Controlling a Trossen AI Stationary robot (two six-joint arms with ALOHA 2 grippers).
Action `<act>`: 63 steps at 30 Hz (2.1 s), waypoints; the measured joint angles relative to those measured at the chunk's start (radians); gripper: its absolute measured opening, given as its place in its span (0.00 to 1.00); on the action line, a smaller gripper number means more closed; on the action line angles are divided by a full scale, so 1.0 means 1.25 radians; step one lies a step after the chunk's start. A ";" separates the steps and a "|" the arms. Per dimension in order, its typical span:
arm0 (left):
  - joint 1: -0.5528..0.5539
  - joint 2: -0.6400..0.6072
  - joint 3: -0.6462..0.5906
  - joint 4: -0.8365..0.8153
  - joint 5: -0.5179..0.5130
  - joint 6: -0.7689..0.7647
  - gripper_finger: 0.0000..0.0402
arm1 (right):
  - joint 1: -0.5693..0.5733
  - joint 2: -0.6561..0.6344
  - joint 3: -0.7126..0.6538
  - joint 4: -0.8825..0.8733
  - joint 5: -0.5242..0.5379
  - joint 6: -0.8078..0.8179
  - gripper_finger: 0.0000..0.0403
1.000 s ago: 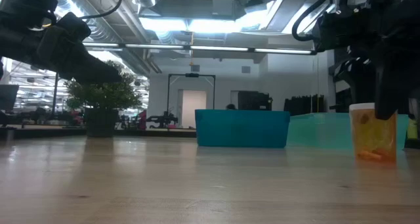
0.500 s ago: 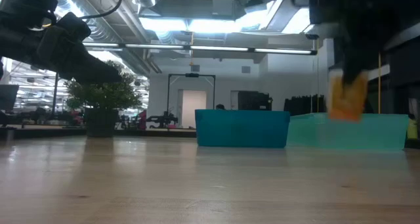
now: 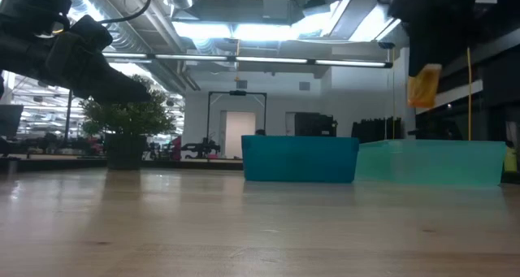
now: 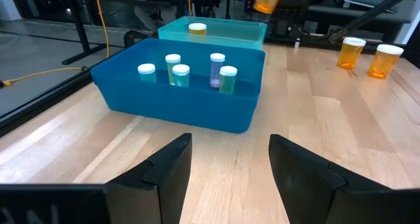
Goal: Pick and place medicine bottles into bin by pill shape (circle, oval)
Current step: Put the large orange pill bottle into the green bin
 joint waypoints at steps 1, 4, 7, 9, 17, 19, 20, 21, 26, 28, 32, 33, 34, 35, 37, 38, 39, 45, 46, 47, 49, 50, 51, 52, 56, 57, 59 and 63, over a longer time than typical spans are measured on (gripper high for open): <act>0.000 0.000 0.000 0.000 0.000 0.000 0.48 | -0.032 -0.011 -0.010 0.000 0.001 -0.020 0.51; 0.000 0.000 0.000 0.000 0.000 0.000 0.48 | -0.128 -0.035 -0.057 0.050 -0.015 -0.103 0.51; 0.000 0.000 0.000 0.000 0.000 0.000 0.48 | -0.218 -0.055 -0.123 0.155 -0.063 -0.199 0.51; 0.000 0.000 0.000 0.000 0.000 0.000 0.48 | -0.274 -0.062 -0.168 0.227 -0.089 -0.250 0.51; 0.000 0.000 0.000 0.000 0.000 0.000 0.48 | -0.429 -0.063 -0.296 0.422 -0.189 -0.359 0.51; 0.000 0.000 0.000 0.000 0.000 0.000 0.48 | -0.447 -0.059 -0.313 0.431 -0.192 -0.360 0.51; 0.000 0.000 0.000 0.000 0.000 0.000 0.48 | -0.454 -0.055 -0.318 0.430 -0.192 -0.362 0.52; 0.000 0.000 0.000 0.000 0.000 0.000 0.48 | -0.458 -0.051 -0.322 0.431 -0.192 -0.364 0.52; 0.000 0.000 0.000 0.000 0.000 0.000 0.48 | -0.465 -0.025 -0.326 0.444 -0.191 -0.402 0.52; 0.000 0.000 0.000 0.000 0.000 0.000 0.48 | -0.465 -0.018 -0.327 0.460 -0.185 -0.419 0.53; 0.000 0.000 0.000 0.000 0.000 0.000 0.48 | -0.466 -0.010 -0.327 0.472 -0.183 -0.445 0.59; 0.000 0.000 0.000 0.000 0.000 0.000 0.48 | -0.468 -0.010 -0.327 0.472 -0.184 -0.445 0.60; 0.000 0.000 0.000 0.000 0.000 0.000 0.48 | -0.470 -0.009 -0.327 0.472 -0.184 -0.443 0.61; 0.000 0.000 0.000 0.000 0.000 0.000 0.48 | -0.471 -0.009 -0.327 0.472 -0.183 -0.443 0.61; 0.000 0.000 0.000 0.000 0.000 0.000 0.48 | -0.471 -0.009 -0.327 0.477 -0.178 -0.444 0.62; 0.000 0.000 0.000 0.000 0.000 0.000 0.48 | -0.471 -0.009 -0.327 0.480 -0.177 -0.443 0.62; 0.000 0.000 0.000 0.000 0.000 0.000 0.48 | -0.471 -0.009 -0.327 0.483 -0.177 -0.443 0.62; 0.000 0.000 0.000 0.000 0.000 0.000 0.48 | -0.470 -0.011 -0.307 0.468 -0.171 -0.444 0.63; 0.000 0.000 0.000 0.000 0.000 0.000 0.48 | -0.470 -0.015 -0.296 0.460 -0.171 -0.444 0.63; 0.000 0.000 0.000 0.000 0.000 0.000 0.48 | -0.470 -0.020 -0.285 0.450 -0.171 -0.444 0.63; 0.000 0.000 0.000 0.000 0.000 0.000 0.48 | -0.467 -0.035 -0.260 0.421 -0.171 -0.444 0.63; 0.000 0.000 0.000 0.000 0.000 0.000 0.48 | -0.461 -0.045 -0.249 0.407 -0.171 -0.441 0.63; 0.000 0.000 0.000 0.000 0.000 0.000 0.48 | -0.450 -0.056 -0.238 0.396 -0.168 -0.431 0.63; 0.000 0.000 0.000 0.000 0.000 0.000 0.48 | -0.436 -0.069 -0.231 0.384 -0.168 -0.413 0.63; 0.000 0.000 0.000 0.000 0.000 0.000 0.48 | -0.327 -0.128 -0.220 0.330 -0.181 -0.305 0.60; 0.000 0.000 0.000 0.000 0.000 0.000 0.48 | -0.285 -0.144 -0.220 0.311 -0.181 -0.260 0.60; 0.000 0.000 0.000 0.000 0.000 0.000 0.48 | -0.185 -0.170 -0.219 0.271 -0.174 -0.166 0.57; 0.000 0.000 0.000 0.000 0.000 0.000 0.48 | 0.023 -0.206 -0.219 0.261 -0.145 -0.012 0.52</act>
